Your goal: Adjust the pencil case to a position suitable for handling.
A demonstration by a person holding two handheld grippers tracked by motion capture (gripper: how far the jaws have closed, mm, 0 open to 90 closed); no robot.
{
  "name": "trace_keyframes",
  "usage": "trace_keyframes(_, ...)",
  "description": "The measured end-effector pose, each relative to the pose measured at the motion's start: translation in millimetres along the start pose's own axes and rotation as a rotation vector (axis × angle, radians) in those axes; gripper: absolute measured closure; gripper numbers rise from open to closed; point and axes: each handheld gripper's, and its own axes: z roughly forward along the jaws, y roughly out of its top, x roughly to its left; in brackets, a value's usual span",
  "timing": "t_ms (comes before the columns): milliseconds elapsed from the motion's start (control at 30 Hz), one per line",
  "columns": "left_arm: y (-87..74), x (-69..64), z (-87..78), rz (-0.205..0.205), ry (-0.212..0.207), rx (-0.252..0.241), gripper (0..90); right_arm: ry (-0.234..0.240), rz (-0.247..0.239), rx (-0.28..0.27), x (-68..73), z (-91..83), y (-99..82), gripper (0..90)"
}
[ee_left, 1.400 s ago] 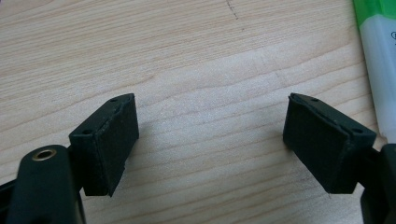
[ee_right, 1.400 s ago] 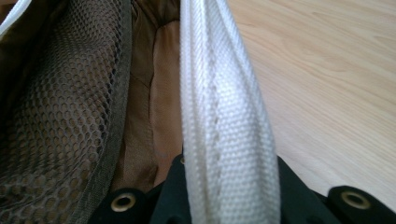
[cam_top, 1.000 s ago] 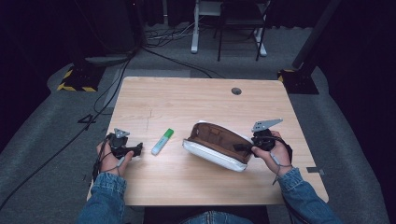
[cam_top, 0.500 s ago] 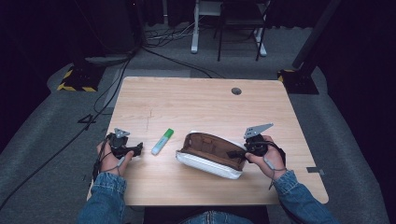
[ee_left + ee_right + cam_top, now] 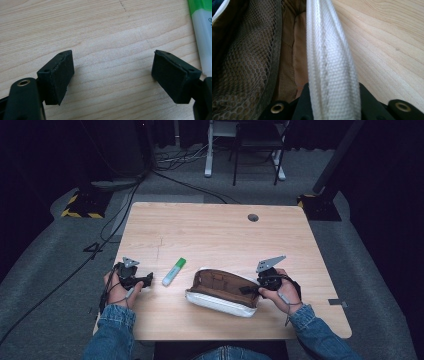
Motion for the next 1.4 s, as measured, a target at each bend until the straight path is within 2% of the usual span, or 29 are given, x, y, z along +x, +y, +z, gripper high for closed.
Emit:
trace_keyframes(133,0.1,0.0,0.0,0.000,0.000,0.001,18.5,-0.028,0.003,0.006,-2.5,1.2,-2.2,83.9)
trace_keyframes(333,0.1,0.0,0.1,0.001,-0.001,0.001,18.5,-0.036,0.022,0.016,-4.3,2.9,-3.9,77.2)
trace_keyframes(533,0.3,-0.1,0.2,0.002,-0.001,0.001,18.5,-0.071,0.019,0.004,-3.8,4.0,-2.5,50.3)
trace_keyframes(733,0.6,-0.2,0.6,0.004,-0.004,0.000,18.4,-0.099,0.011,-0.017,-0.5,1.9,0.5,38.1)
trace_keyframes(1000,1.3,-1.0,1.1,0.003,-0.003,0.002,18.5,-0.120,-0.017,-0.045,6.1,-6.1,5.8,31.6)
trace_keyframes(1400,2.1,-2.1,2.0,0.009,-0.009,0.002,18.4,-0.151,-0.034,-0.126,13.5,-36.3,15.9,27.5)
